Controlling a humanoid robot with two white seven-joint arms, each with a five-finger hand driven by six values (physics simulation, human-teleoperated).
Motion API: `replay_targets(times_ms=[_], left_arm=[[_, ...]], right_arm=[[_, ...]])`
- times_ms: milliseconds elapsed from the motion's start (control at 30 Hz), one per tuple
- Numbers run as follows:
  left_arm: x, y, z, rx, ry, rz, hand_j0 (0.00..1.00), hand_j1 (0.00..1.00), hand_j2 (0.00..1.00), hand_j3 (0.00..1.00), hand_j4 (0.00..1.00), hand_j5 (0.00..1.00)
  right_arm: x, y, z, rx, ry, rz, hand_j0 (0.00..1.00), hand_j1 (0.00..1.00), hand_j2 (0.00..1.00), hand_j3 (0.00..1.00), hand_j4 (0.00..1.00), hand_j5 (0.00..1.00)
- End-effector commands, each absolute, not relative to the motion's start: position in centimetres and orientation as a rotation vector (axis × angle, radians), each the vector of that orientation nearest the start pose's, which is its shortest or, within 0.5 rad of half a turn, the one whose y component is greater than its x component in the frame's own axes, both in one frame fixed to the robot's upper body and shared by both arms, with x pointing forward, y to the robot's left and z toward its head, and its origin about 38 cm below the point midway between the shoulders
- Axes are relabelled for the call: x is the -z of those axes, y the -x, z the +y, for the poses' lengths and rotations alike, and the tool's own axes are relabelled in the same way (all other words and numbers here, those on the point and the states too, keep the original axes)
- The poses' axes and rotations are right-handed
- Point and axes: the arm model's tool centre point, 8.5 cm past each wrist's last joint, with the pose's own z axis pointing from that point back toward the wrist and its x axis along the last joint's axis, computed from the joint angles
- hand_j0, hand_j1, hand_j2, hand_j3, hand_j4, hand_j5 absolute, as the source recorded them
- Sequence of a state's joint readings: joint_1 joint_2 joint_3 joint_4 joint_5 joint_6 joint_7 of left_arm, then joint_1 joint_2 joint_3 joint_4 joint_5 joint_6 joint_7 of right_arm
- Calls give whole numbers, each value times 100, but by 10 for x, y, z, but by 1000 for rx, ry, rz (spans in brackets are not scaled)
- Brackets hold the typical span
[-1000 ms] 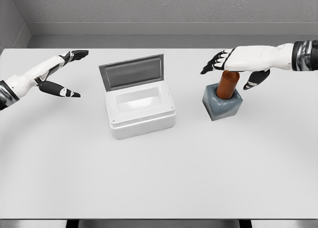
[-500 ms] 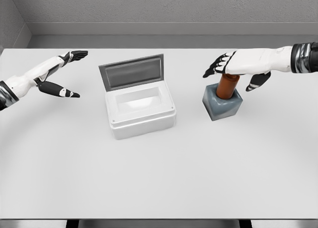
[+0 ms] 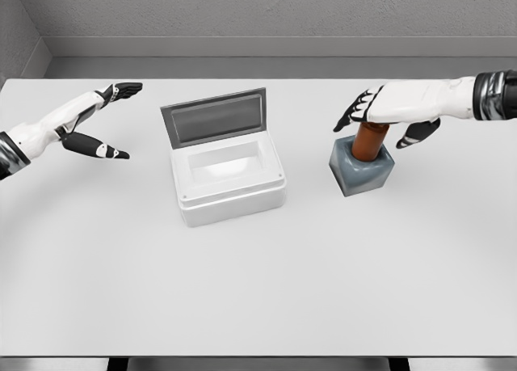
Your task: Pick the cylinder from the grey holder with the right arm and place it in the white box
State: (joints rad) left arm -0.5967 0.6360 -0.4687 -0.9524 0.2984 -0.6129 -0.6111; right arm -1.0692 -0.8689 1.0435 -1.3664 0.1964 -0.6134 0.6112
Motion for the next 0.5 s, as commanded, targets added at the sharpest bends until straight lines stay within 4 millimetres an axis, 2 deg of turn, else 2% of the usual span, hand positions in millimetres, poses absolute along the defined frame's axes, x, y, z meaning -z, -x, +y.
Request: replay_targets(times_ms=[0, 200, 467], left_arm=[[-162, -469, 370, 1120, 64, -1676, 100, 100, 100, 100, 100, 100], [-162, -470, 369, 1122, 64, -1676, 100, 100, 100, 100, 100, 100], [-162, -470, 369, 1122, 64, -1676, 100, 100, 100, 100, 100, 100]], right_arm=[[-270, -463, -281, 3154, -432, 1768, 89, 89, 89, 89, 89, 89], [-270, -463, -282, 3156, -436, 1765, 71, 71, 71, 71, 71, 71], [-269, -463, -281, 3161, -431, 1754, 64, 64, 64, 64, 64, 64]])
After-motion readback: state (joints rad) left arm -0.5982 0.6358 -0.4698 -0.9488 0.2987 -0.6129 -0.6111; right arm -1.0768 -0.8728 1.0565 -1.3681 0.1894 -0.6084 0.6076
